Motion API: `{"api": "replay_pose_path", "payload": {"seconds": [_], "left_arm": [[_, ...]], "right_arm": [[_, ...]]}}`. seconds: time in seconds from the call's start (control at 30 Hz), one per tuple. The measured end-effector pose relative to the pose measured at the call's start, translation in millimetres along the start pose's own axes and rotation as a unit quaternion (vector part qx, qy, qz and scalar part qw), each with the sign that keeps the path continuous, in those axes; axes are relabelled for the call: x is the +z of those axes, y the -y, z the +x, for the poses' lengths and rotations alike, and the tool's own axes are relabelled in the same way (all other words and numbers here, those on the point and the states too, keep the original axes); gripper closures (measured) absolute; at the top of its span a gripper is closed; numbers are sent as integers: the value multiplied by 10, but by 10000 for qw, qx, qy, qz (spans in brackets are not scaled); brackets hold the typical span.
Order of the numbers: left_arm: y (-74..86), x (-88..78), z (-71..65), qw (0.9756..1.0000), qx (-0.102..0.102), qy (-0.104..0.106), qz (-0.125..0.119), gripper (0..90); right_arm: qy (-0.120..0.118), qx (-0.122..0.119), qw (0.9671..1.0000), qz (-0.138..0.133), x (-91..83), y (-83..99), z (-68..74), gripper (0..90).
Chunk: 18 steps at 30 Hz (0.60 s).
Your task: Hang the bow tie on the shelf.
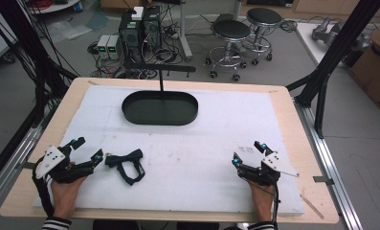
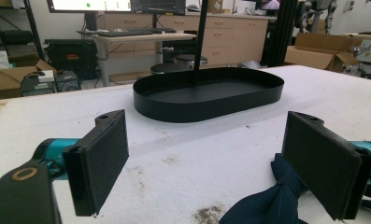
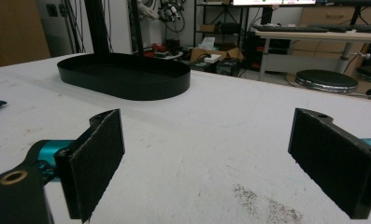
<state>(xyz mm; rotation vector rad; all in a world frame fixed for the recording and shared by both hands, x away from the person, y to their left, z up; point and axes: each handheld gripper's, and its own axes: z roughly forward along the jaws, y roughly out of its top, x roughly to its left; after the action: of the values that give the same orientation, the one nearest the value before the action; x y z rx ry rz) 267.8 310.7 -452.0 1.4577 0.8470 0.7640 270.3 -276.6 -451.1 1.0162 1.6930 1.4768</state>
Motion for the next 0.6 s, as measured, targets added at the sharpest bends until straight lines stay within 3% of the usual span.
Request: {"api": "replay_pose_path", "payload": {"seconds": [0.17, 0.33, 0.6], "left_arm": [[-4, 0, 13, 9999, -4, 157, 14, 151], [-27, -17, 34, 9998, 1, 163, 122, 151], [-201, -22, 61, 9988, -97, 443, 185, 151]], "right_arm": [[3, -3, 10000, 2, 0, 0, -2, 98], [4, -11, 10000, 2, 0, 0, -1, 97], [2, -9, 10000, 6, 0, 0, 0, 98]]}}
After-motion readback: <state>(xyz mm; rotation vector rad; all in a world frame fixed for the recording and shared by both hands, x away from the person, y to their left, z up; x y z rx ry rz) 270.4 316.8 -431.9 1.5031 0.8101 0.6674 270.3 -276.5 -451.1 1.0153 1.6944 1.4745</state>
